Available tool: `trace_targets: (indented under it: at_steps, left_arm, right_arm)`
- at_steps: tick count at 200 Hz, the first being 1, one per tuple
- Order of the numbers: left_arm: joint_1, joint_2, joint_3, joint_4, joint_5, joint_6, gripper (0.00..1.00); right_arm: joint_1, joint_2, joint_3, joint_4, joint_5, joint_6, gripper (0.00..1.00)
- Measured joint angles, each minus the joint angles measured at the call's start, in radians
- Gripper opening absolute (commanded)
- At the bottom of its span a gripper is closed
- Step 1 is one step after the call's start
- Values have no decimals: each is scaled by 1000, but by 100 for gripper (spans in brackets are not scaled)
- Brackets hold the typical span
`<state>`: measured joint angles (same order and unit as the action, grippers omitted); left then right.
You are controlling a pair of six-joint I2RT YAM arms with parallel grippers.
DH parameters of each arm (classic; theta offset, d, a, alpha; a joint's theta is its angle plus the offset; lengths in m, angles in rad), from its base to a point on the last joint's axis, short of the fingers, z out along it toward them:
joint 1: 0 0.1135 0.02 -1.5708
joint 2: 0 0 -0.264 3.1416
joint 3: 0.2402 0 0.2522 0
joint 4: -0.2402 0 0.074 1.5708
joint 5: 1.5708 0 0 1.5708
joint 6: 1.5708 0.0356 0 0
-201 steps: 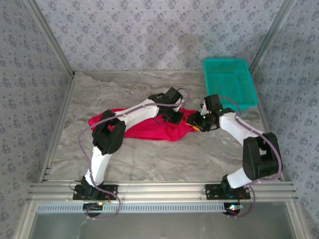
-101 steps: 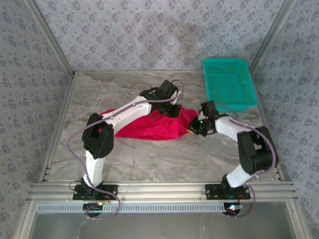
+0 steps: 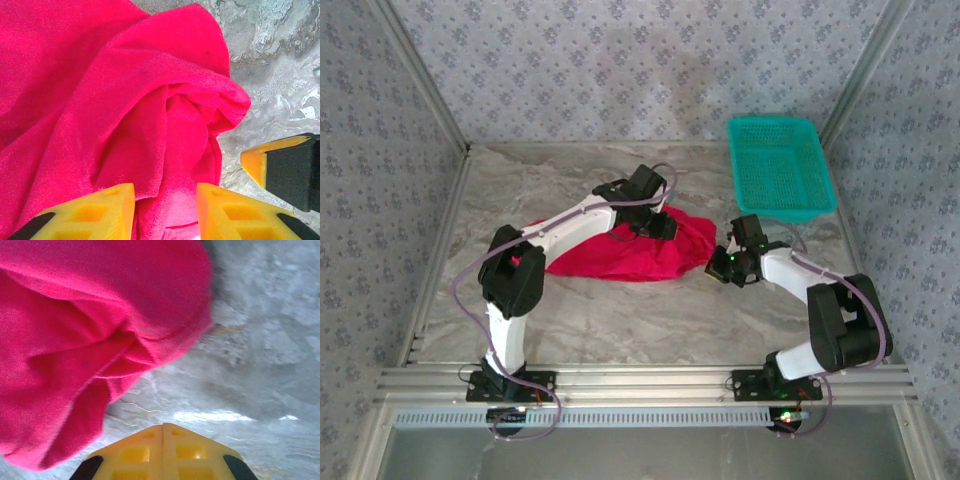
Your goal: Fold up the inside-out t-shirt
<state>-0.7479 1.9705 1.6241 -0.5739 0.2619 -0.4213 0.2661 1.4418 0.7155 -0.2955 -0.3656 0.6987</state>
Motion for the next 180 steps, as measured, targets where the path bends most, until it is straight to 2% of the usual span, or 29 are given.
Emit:
trace_targets:
  at_steps: [50, 100, 126, 180]
  left_arm:
    - [2, 1, -22, 24, 7, -19, 38]
    - [35, 1, -25, 47, -24, -61, 40]
    - [50, 3, -24, 66, -26, -82, 38]
    - [45, 47, -24, 108, 8, -105, 35]
  right_arm:
    - [43, 0, 40, 20, -25, 14, 31]
    - [63, 0, 61, 28, -32, 19, 33]
    - [69, 0, 91, 29, -32, 19, 34]
    - [89, 14, 138, 30, -32, 20, 42]
